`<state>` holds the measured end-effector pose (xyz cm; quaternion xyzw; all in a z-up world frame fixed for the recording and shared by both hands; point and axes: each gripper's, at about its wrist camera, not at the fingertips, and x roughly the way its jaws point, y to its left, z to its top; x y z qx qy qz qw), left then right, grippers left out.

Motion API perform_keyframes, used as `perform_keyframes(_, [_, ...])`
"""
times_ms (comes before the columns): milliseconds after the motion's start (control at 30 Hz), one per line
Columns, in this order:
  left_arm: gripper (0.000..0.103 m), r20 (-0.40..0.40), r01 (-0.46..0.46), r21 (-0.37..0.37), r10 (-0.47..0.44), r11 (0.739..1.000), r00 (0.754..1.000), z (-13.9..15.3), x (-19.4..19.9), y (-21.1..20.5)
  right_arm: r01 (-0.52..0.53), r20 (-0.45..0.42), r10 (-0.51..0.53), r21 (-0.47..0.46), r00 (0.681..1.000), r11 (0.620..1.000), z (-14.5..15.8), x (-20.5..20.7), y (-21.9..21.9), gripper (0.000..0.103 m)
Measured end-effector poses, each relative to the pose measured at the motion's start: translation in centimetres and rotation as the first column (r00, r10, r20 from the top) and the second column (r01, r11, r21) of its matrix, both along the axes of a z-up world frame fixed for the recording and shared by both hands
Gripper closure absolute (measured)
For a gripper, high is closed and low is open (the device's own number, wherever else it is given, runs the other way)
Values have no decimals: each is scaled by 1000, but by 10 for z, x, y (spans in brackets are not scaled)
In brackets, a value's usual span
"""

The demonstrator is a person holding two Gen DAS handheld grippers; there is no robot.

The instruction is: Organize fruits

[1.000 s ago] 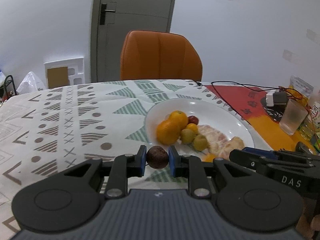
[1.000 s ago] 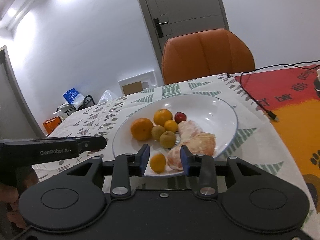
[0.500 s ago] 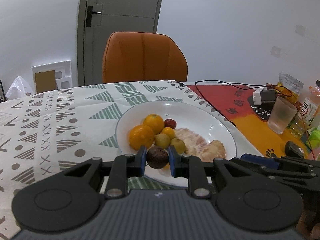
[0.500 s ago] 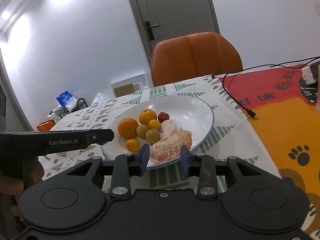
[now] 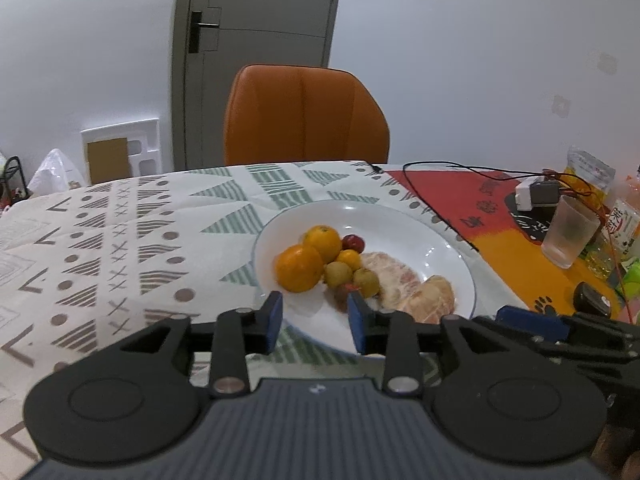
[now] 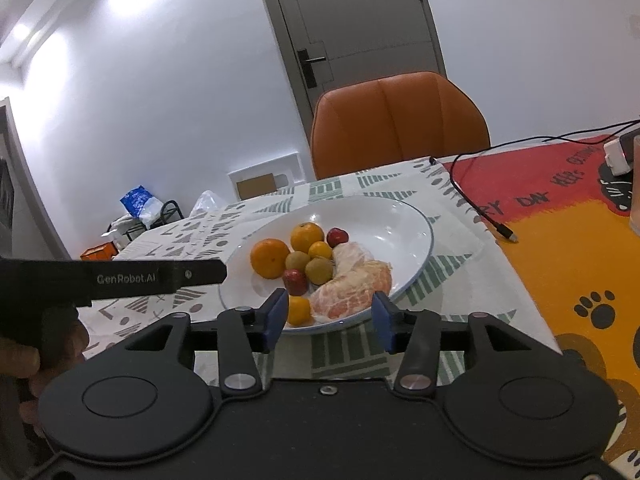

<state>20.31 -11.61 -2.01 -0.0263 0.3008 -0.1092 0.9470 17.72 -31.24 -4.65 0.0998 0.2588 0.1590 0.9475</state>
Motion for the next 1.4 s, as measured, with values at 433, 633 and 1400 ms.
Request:
perform_keyframes(433, [49, 16, -90, 19, 90, 996, 996, 15, -32, 26, -29, 43, 29, -4, 999, 1000, 14, -22, 8, 29])
perform_keyframes(633, [15, 58, -143, 23, 142, 989, 988, 23, -52, 39, -44, 60, 44, -4, 997, 999, 21, -32, 12, 16])
perform_keyframes(1400, [0, 20, -228, 31, 228, 973, 974, 34, -102, 84, -79, 58, 81, -41, 995, 996, 42, -60, 31, 0])
